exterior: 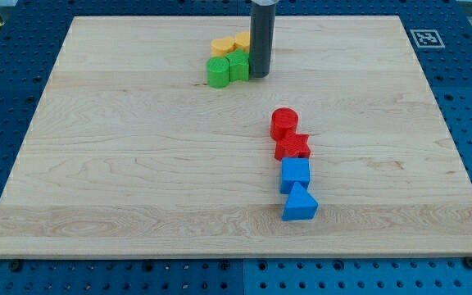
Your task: Push the green star to the bottom of the yellow heart
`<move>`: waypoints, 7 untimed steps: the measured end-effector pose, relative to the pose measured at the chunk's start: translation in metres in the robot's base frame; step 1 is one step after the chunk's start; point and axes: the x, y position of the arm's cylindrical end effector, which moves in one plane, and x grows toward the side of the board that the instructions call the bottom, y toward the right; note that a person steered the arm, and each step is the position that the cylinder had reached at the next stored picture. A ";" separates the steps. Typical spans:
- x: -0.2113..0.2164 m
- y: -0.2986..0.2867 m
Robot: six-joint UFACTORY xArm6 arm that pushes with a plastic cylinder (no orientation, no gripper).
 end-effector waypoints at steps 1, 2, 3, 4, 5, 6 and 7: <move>0.004 -0.015; 0.016 -0.022; 0.026 -0.028; 0.031 -0.035; 0.031 -0.056; 0.031 -0.073; 0.028 -0.095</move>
